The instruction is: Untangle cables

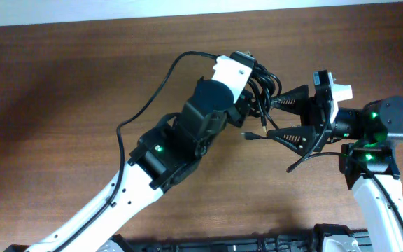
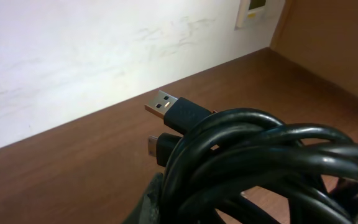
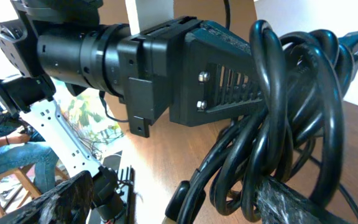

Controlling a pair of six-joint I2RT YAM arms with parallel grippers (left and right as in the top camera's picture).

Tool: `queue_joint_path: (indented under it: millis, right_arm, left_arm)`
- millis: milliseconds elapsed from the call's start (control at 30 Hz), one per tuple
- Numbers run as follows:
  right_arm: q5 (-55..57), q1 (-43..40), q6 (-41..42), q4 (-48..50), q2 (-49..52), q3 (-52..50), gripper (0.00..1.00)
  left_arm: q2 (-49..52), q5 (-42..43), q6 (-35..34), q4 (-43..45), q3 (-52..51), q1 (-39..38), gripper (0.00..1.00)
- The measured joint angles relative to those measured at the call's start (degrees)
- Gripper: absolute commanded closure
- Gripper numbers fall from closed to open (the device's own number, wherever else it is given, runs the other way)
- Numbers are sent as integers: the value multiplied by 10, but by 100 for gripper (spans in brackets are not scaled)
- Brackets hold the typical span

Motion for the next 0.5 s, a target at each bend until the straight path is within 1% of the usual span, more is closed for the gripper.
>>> queue_joint_path:
  millis: [100,167,200,267,367,500]
  right_arm:
    - [-1,-2,0,0,0,0,19]
    - [-2,0,0,0,0,0,28]
    - [-3,0,1,0,0,0,37]
    - [-3,-1,3,0,0,0,48]
    - [4,-1,2,-3,0,0,50]
    - [7,-1,3,-2,0,-1,66]
  left_arm:
    - [0,-6,4,9,0,-10,100]
    - [1,2,3,16,0,-27,100]
    - [1,4,3,17,0,-35,100]
    - [2,6,3,19,0,-44,100]
    - [2,10,3,19,0,-46,100]
    - [2,-2,3,20,0,-49,100]
